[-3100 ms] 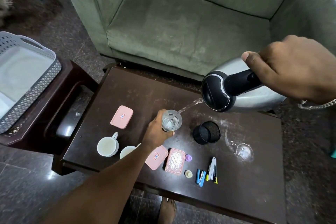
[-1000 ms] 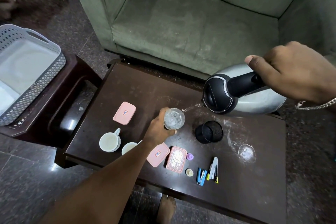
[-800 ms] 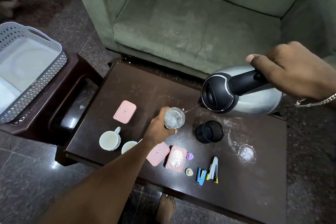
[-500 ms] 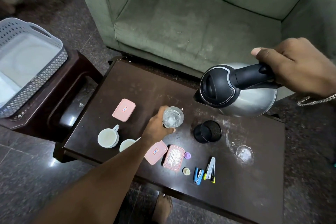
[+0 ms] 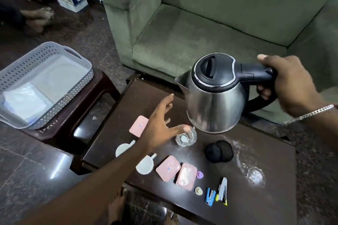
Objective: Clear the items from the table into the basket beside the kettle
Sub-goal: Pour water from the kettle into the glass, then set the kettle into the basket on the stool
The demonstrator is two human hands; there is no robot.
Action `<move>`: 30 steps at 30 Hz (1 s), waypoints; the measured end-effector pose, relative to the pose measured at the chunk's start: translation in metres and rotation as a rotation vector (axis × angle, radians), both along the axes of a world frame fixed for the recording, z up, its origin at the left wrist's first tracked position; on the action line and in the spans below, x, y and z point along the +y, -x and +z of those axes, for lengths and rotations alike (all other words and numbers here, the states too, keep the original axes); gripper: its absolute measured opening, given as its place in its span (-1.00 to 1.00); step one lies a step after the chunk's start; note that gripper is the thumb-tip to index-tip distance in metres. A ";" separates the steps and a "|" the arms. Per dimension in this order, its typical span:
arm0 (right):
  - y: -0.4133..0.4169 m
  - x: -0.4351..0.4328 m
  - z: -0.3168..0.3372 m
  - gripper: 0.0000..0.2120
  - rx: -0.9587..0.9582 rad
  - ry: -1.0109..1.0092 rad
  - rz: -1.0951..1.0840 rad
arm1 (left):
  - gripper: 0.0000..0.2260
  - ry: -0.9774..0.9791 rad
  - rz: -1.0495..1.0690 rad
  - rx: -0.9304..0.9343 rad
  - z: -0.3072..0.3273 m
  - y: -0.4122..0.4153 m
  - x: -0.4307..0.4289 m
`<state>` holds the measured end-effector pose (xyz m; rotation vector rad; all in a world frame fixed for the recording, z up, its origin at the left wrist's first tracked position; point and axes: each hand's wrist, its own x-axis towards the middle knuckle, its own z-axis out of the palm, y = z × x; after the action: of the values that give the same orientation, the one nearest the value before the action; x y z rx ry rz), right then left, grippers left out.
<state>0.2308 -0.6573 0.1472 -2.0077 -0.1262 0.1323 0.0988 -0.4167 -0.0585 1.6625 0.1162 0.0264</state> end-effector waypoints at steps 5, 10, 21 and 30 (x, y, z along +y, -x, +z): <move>0.000 0.074 0.006 -0.57 0.017 -0.154 0.013 | -0.09 0.036 0.057 -0.148 0.075 -0.003 0.062; -0.004 0.155 0.013 -0.54 0.025 -0.251 0.066 | -0.18 -0.025 0.125 -0.215 0.121 0.002 0.134; -0.027 0.374 -0.022 -0.54 0.054 -0.370 0.228 | -0.10 -0.112 0.273 -0.124 0.126 0.009 0.334; -0.048 0.508 -0.109 -0.44 0.161 -0.368 0.318 | -0.07 -0.074 0.298 -0.029 0.063 0.002 0.453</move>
<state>0.2787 -0.1493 0.0382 -1.5919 -0.3412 0.4405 0.0965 0.0362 0.0042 1.7050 0.3431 0.2833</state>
